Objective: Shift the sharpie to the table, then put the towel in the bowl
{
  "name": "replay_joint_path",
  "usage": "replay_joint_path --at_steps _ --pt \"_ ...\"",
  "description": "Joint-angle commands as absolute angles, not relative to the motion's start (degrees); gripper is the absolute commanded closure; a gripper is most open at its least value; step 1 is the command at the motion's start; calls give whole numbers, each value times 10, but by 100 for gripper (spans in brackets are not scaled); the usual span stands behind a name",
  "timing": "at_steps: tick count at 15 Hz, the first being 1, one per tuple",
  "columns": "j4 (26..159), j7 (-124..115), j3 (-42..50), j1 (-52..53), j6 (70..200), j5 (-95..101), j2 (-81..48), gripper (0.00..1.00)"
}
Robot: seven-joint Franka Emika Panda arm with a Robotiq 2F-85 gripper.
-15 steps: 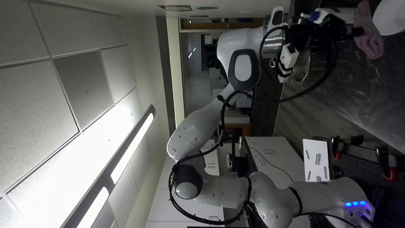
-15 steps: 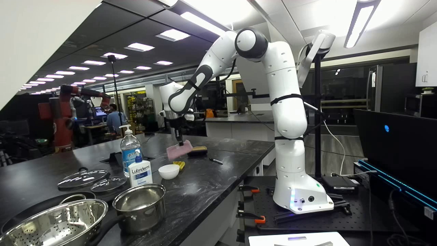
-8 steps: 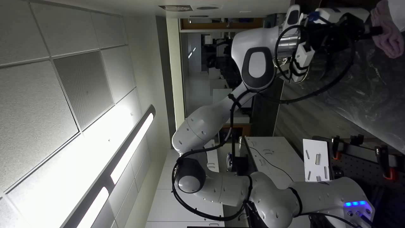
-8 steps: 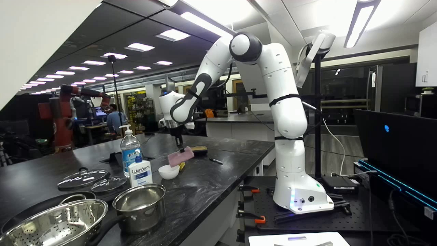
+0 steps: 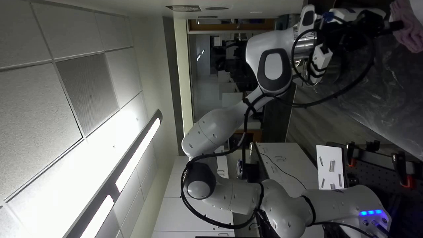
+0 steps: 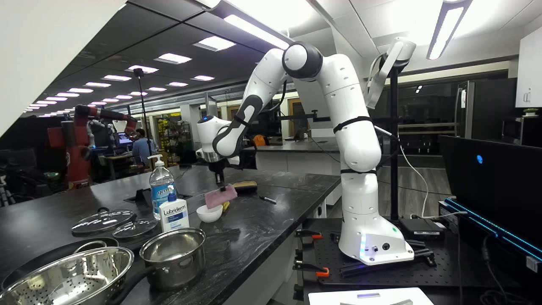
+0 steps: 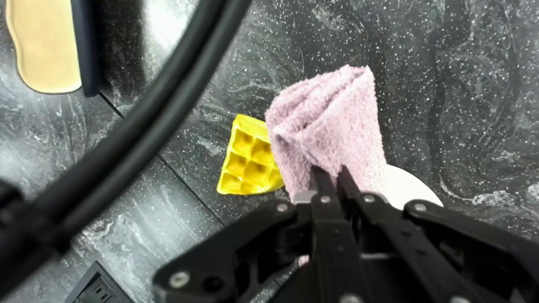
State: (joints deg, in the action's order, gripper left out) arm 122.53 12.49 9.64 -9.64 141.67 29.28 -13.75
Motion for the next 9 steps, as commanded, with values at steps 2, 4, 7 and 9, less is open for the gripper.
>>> replay_joint_path --at_steps 2,4,7,9 --pt "1232 60 111 -77 1446 340 -139 98" --pt "1229 35 112 -72 1451 353 -144 98" --pt "1228 7 110 -65 1460 361 -149 98" --pt "1229 -8 108 -58 1473 370 -152 98"
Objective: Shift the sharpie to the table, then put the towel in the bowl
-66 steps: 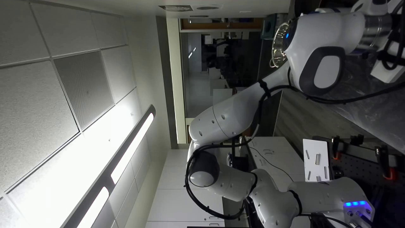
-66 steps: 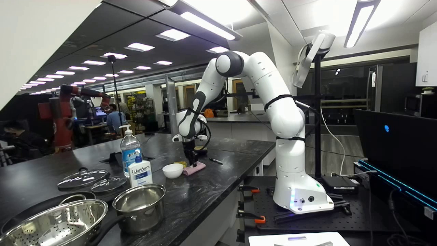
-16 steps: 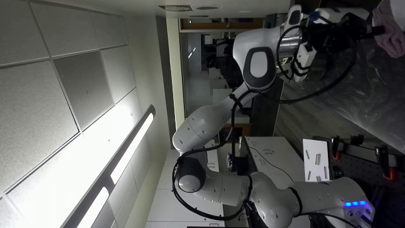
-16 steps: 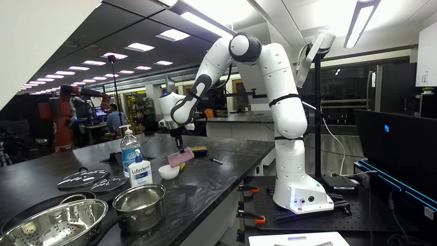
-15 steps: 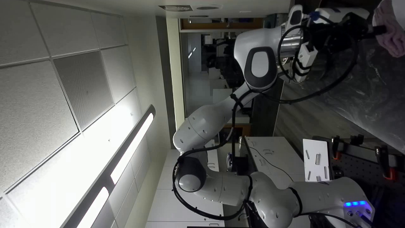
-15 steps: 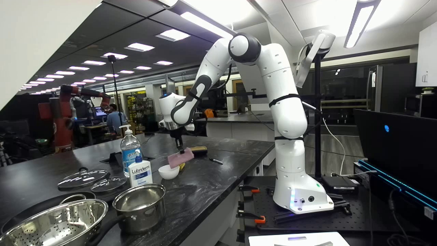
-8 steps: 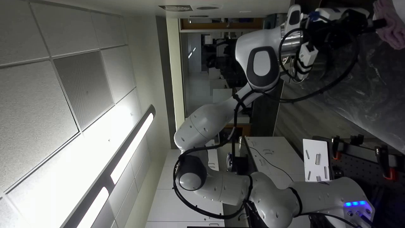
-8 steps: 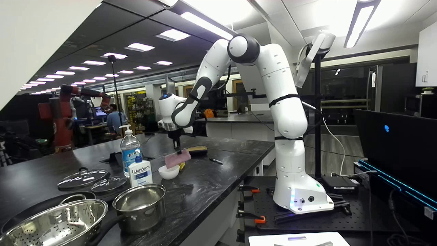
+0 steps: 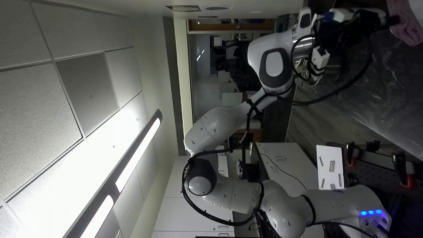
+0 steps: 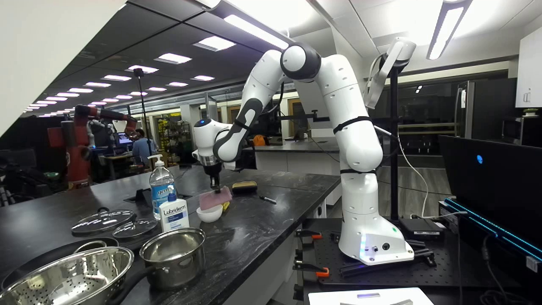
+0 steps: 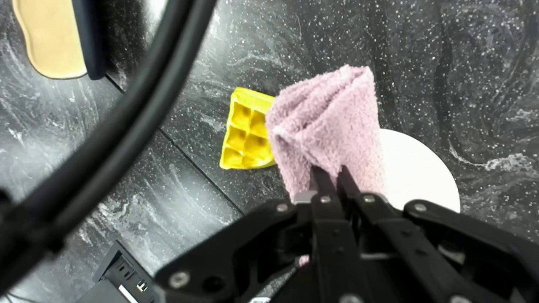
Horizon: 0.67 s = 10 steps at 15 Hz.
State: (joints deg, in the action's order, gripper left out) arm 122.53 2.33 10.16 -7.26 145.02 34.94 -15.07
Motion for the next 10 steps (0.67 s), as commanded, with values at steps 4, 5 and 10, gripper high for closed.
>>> replay_joint_path --at_steps 4,5,10 --pt "1228 -58 113 -43 1505 405 -162 98" --pt "1228 -67 115 -41 1510 414 -165 98" --pt "1229 -91 116 -41 1520 432 -177 98"
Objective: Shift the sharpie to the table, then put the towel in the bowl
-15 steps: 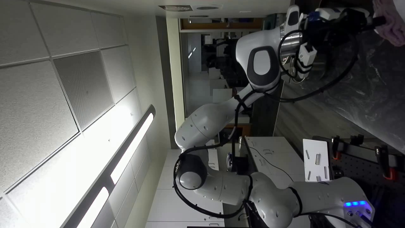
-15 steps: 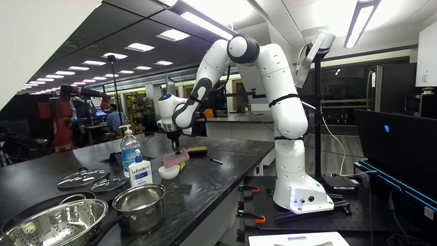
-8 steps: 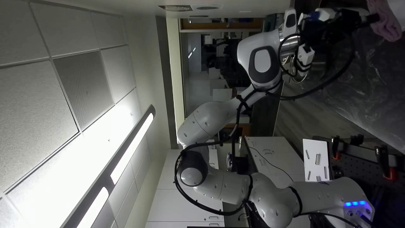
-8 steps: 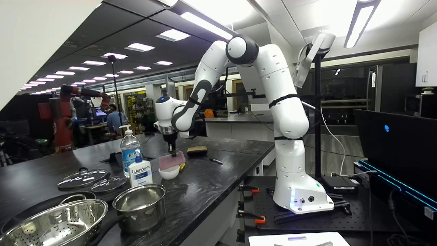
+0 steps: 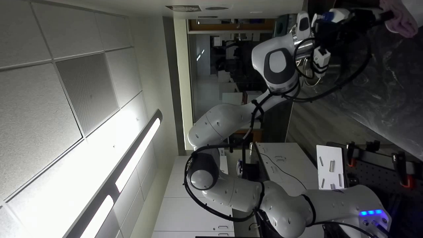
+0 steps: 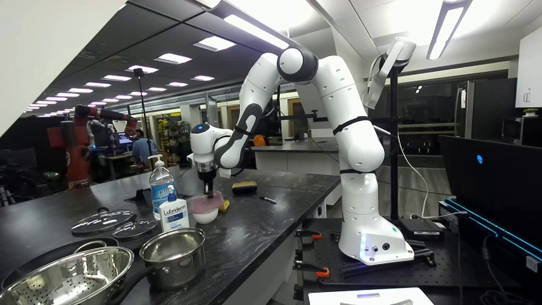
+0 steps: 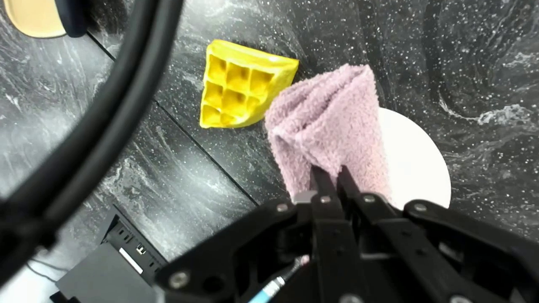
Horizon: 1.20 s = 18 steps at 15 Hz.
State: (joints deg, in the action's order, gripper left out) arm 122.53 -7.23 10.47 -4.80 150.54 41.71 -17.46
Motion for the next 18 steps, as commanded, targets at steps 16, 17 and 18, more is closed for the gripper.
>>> replay_joint_path --at_steps 16,17,18 --pt "1234 -65 118 -49 1492 398 -170 0" --pt "1233 -57 114 -52 1483 380 -164 0" --pt "1232 -47 109 -55 1472 354 -156 0"
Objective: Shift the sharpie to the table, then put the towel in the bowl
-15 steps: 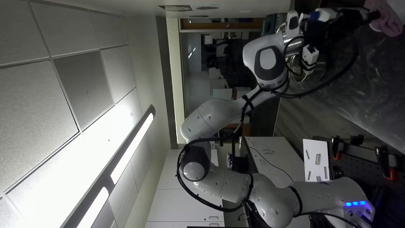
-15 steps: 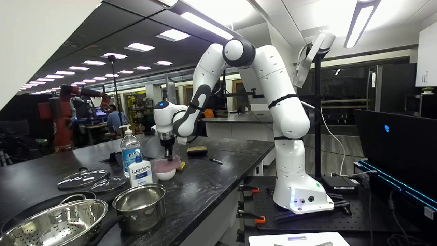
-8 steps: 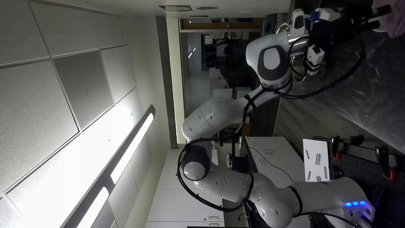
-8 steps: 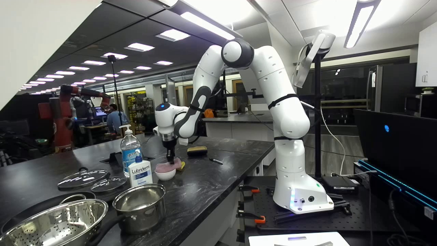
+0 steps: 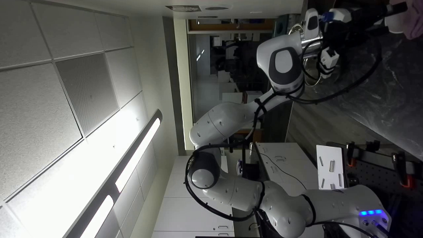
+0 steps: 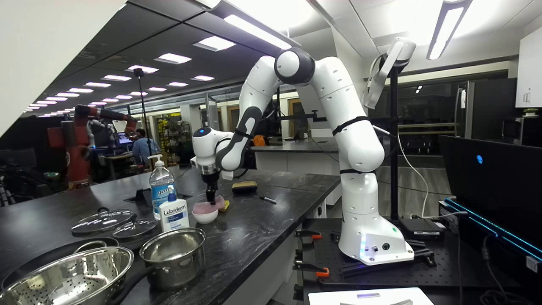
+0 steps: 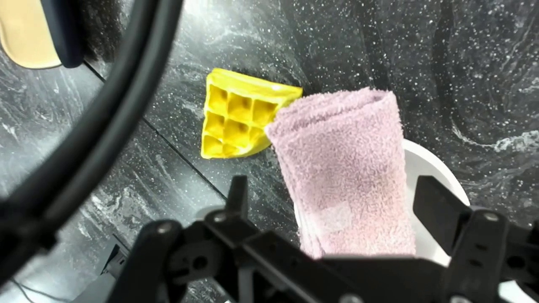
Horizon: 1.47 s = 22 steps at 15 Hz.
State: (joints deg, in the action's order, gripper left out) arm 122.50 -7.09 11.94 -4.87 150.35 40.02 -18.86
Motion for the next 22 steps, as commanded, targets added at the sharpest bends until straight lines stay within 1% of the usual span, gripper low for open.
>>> replay_joint_path --at_steps 1,5,8,14,22 --pt "1230 -40 106 -56 1457 325 -146 0" --pt "1213 -15 101 -56 1381 226 -98 0" --pt "1193 -15 99 -56 1327 188 -62 0" --pt "1166 -25 95 -57 1231 160 3 0" --pt "1168 -47 94 -72 1083 144 95 0"
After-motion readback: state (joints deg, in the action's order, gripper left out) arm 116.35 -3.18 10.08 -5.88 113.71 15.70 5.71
